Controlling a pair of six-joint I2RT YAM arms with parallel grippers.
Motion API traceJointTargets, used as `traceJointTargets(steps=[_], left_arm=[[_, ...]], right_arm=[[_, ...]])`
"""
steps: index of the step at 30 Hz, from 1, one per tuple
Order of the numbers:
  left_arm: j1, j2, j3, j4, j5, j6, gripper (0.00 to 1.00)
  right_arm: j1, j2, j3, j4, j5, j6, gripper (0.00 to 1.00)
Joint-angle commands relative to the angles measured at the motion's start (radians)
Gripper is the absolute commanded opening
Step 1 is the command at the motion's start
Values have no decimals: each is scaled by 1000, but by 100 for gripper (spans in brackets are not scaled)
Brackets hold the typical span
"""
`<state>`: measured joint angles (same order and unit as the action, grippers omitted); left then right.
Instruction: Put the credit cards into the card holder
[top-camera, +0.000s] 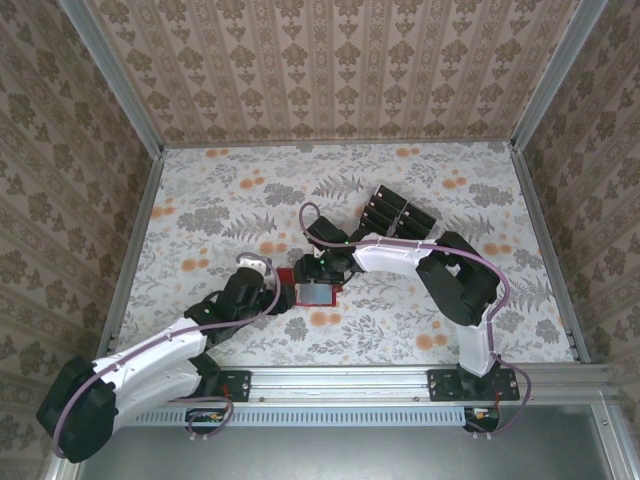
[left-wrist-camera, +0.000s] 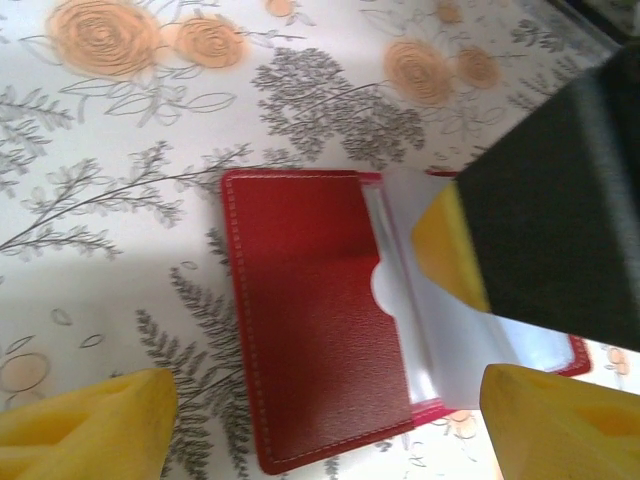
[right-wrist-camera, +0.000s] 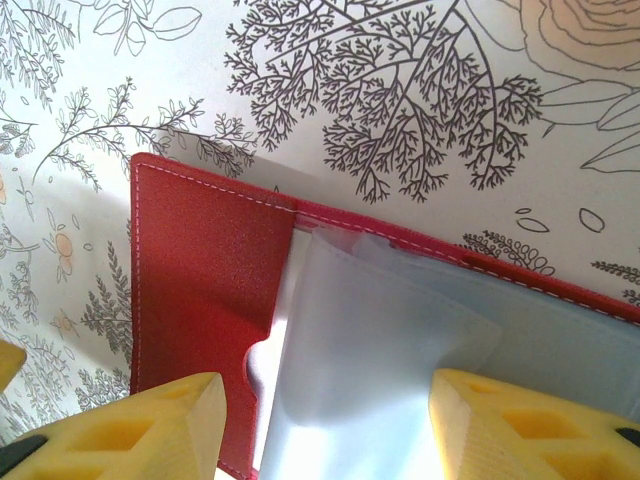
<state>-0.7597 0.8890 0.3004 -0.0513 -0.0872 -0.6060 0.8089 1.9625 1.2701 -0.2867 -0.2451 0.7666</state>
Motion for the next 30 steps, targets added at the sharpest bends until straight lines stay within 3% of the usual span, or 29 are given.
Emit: traceJointTargets(steps=[1,21,30], left_arm=[[-23,8,-7,43,20,30,82],[-86,272,73,180,-32,83,82],[-106,327,57,166,-99,66,80]], right_arm=[[7,26,23,3,-17,20,58],[7,34,23,16,-28,23,59],[4,24,28,12,-31,22,59]])
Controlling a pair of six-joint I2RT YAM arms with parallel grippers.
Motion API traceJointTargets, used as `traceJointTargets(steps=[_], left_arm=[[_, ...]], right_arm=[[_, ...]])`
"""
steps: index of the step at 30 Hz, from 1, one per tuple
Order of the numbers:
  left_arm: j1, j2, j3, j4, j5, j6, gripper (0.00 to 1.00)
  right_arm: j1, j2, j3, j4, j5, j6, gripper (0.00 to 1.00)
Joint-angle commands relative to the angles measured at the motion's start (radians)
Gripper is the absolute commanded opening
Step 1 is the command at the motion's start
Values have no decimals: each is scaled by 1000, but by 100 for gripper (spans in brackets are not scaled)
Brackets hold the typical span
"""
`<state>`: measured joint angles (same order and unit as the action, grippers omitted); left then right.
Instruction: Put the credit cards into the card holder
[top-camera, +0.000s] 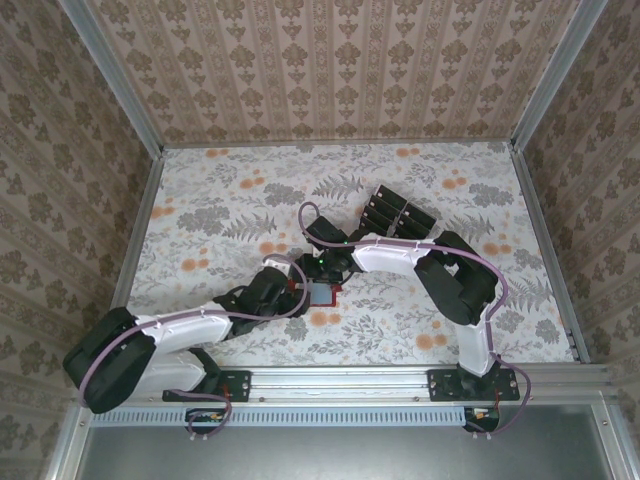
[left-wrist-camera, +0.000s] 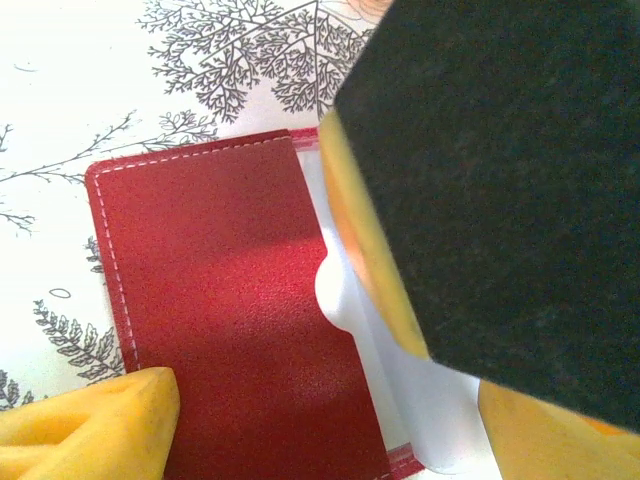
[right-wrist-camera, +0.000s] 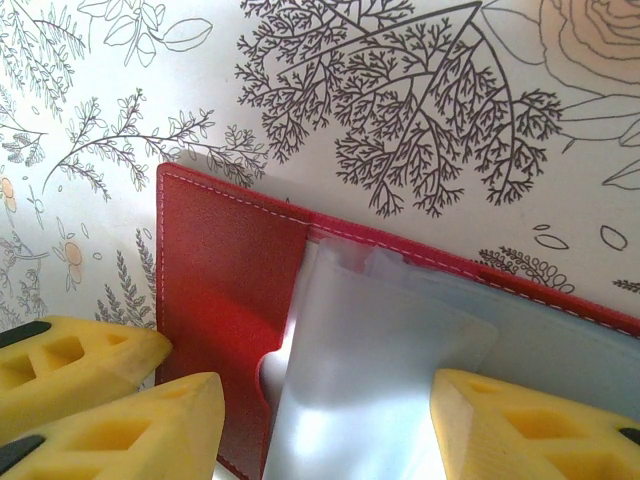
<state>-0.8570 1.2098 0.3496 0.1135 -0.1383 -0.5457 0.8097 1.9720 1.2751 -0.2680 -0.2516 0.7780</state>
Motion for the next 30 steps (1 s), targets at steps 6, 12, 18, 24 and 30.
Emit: traceJointTargets(steps=[6,12,18,24,30], left_arm=[[-11,4,-24,17,-79,-23,78],[-11,24,-37,46,-76,-29,77],[-10,46,-37,62,-71,-31,77],[-11,46,-38,65,-70,-31,77],[-11,48,-40,66,-71,-31,77]], right_arm=[[-7,-43,-7,6,-13,18,66],[-17,-112,-84,50,5,56,67],[-20,-143,-138,74,23,79,68],[-22,-113,-131,76,15,81,68],[-24,-100,-134,78,21,86,68]])
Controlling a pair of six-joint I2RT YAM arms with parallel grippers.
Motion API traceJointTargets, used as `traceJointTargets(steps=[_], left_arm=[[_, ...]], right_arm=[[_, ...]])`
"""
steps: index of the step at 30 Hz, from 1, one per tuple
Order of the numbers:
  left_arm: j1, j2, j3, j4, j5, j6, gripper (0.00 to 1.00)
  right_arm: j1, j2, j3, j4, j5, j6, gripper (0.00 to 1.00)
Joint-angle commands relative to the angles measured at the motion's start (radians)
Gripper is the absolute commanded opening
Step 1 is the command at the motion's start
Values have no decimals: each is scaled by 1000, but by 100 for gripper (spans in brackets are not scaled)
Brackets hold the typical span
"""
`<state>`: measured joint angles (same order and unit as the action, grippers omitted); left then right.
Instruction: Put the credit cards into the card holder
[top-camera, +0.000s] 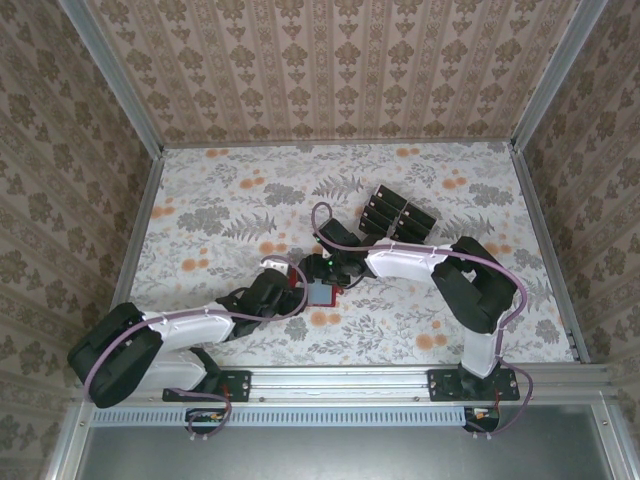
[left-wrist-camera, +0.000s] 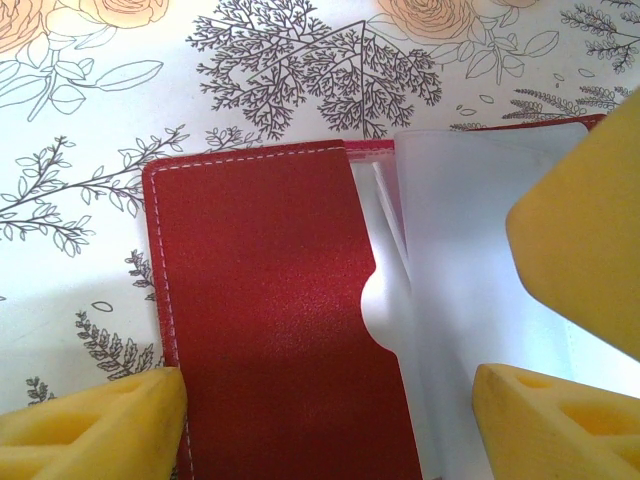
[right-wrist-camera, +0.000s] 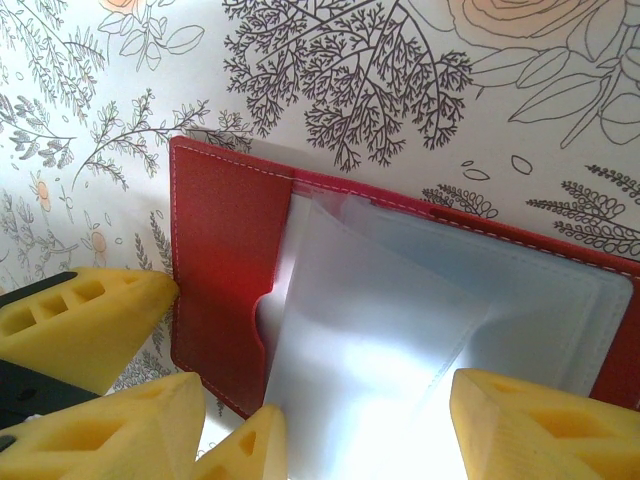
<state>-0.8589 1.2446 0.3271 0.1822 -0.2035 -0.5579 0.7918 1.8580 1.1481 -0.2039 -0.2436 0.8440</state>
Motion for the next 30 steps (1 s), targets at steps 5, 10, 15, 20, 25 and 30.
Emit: traceJointTargets(steps=[5,10,15,20,25,30], left_arm=[[-8,19,-17,3,-6,-19,77],[-8,29,-17,9,-3,-20,77],[-9,35,-17,14,-3,-20,77],[-9,35,-17,10,0,-20,77],[-8,23,-12,2,1,-16,77],[-9,-26,1,-36,-6,-4,78]], right_arm=[[-14,2,-25,15,24,26,69],[-18,-14,-45,23,20,23,74],[-21,2,-49,30,11,22,74],[-20,24,-22,38,-9,21,73],[-20,10,0,38,-31,13,70],[-14,-3,20,28,-46,9,69]])
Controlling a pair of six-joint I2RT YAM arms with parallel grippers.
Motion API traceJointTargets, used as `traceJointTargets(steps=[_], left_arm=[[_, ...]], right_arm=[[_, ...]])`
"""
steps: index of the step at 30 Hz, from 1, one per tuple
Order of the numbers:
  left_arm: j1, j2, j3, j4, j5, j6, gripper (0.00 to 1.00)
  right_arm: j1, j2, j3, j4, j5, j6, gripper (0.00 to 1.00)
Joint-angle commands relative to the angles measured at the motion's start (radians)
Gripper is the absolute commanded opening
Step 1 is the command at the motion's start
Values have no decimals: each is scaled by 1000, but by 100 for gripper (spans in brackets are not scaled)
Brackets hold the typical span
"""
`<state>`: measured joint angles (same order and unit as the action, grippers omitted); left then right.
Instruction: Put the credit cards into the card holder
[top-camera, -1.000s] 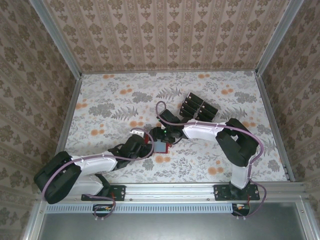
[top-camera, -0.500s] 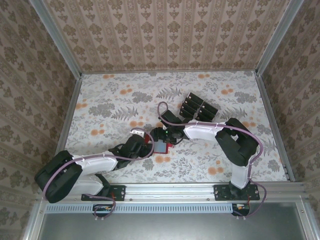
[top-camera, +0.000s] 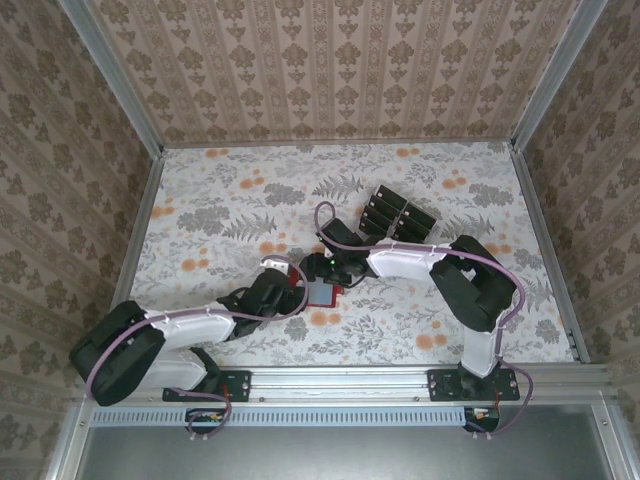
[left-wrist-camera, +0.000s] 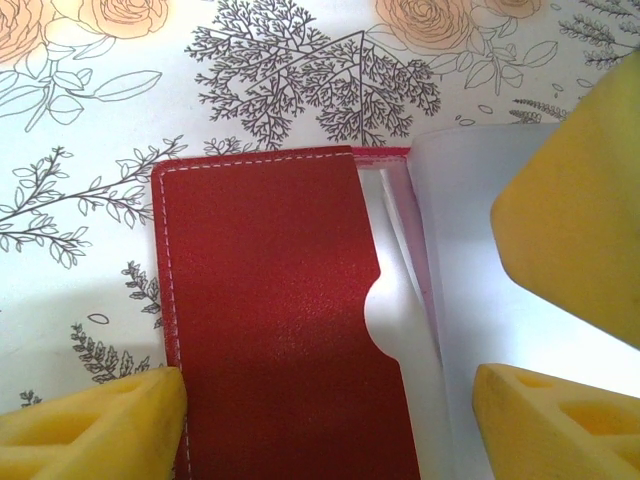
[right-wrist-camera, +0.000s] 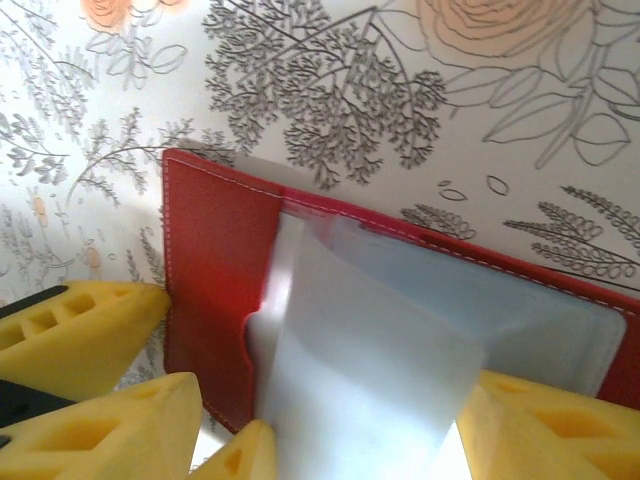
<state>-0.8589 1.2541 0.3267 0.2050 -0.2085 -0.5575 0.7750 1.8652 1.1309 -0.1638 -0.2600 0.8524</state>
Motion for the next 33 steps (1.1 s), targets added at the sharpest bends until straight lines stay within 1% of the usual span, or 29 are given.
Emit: traceJointTargets(steps=[1,7,11,19,22,29,33], left_arm=[[-9,-54,3,-71,-5,-2,79],[-8,-197,1,-153,-42,-11,81],[-5,-305,-9,-212,-81,-44,82],[5,-478,-11,-338,-179,-106,85],[13,-535,-12,-375,-196,-120,85],[29,-597,-14,-445,-181,-133,85],[34,-595,-21,-440,-168,-137,85]], right_arm=[[5,-11,43,-16,-33,2,69],[22,-10,92,-42,-46,1,69],[34,12,145,-72,-53,0,69],[61,118,286,-149,-70,-10,69],[65,171,335,-168,-84,-13,69],[68,268,411,-204,-105,-38,68],[66,225,396,-208,-99,-61,68]])
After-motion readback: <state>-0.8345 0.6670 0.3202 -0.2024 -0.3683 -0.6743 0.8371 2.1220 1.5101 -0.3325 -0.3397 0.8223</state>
